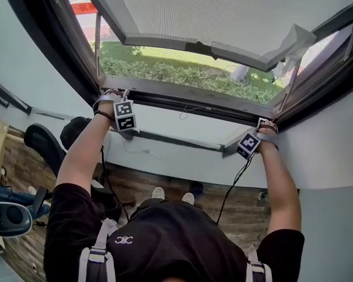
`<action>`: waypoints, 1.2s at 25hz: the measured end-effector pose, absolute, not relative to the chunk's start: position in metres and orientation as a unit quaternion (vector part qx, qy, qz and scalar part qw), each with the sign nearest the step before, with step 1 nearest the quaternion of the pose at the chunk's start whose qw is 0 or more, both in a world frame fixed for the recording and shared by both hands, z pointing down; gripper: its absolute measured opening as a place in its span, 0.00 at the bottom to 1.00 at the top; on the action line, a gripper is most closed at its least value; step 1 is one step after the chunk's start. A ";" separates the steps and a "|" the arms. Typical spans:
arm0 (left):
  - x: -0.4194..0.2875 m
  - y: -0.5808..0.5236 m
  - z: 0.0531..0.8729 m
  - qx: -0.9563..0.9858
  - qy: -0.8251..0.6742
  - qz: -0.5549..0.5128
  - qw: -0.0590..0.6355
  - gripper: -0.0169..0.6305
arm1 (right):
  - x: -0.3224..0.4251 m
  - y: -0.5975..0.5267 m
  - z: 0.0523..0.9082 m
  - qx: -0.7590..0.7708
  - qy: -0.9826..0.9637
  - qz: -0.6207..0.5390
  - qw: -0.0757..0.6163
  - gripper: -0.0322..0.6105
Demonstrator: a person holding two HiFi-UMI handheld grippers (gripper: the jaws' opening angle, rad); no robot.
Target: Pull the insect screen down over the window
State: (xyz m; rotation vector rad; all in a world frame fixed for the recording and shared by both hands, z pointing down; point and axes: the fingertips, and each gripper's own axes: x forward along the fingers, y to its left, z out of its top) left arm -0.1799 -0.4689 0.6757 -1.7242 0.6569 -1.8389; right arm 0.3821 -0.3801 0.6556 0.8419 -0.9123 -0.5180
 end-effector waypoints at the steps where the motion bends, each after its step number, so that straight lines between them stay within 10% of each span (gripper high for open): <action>1: -0.180 -0.468 0.676 -0.641 0.248 -0.677 0.263 0.05 | 0.383 -0.379 0.657 0.392 -0.416 -0.238 0.785 0.11; 12: -0.182 -0.458 0.682 -0.643 0.181 -0.714 0.209 0.04 | 0.372 -0.364 0.654 0.265 -0.483 -0.093 0.829 0.09; 21: -0.182 -0.457 0.698 -0.650 0.203 -0.698 0.221 0.24 | 0.374 -0.367 0.667 0.327 -0.465 -0.133 0.812 0.08; 23: -0.180 -0.467 0.696 -0.649 0.219 -0.692 0.229 0.10 | 0.374 -0.368 0.666 0.329 -0.462 -0.124 0.814 0.08; 30: -0.179 -0.463 0.690 -0.665 0.234 -0.673 0.224 0.15 | 0.375 -0.370 0.666 0.372 -0.485 -0.151 0.777 0.11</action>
